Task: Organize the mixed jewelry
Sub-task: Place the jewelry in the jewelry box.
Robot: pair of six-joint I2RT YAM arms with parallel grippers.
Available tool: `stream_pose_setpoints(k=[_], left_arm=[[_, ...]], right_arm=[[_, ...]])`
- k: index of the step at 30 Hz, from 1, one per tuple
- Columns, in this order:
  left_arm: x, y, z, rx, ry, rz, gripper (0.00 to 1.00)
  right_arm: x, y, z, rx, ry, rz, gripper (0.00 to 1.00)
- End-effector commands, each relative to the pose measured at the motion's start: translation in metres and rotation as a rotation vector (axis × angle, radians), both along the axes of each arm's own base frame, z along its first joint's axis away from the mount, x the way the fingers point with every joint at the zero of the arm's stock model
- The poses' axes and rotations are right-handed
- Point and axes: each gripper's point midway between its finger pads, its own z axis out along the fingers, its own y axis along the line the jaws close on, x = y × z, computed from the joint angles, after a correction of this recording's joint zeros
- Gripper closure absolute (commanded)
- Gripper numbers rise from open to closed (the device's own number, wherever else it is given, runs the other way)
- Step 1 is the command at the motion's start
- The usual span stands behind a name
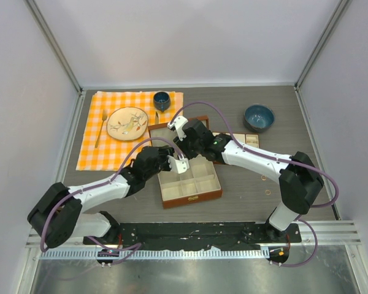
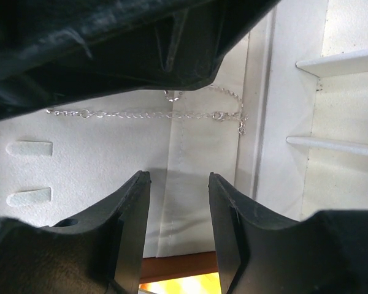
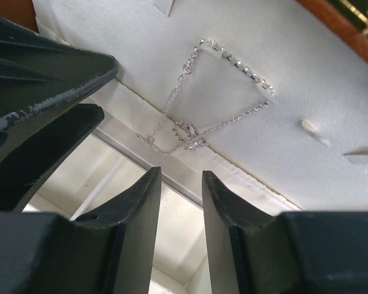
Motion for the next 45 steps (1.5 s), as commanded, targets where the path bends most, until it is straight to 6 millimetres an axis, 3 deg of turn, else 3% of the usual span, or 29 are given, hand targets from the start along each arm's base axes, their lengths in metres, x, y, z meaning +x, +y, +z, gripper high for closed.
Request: stream_pose_setpoints(k=[1,20,26,34,45], left_arm=[[0.006,-0.001,0.005,-0.013,-0.054,0.009,0.53],[0.012,0.002,-0.004,0.033,-0.103,0.016,0.58],[0.009,0.001,-0.011,0.054,-0.104,0.010,0.70],[0.001,-0.002,-0.013,0.061,-0.096,-0.019,0.99],[-0.020,-0.012,0.000,0.027,-0.022,-0.118,1.00]], right_arm=[[0.005,0.007,0.019,0.048,-0.051,-0.008,0.61],[0.005,0.005,0.018,0.046,-0.052,-0.008,0.62],[0.005,0.004,0.017,0.044,-0.052,-0.008,0.62],[0.005,0.004,0.016,0.042,-0.052,-0.011,0.62],[0.006,0.006,0.021,0.056,-0.055,-0.007,0.64]])
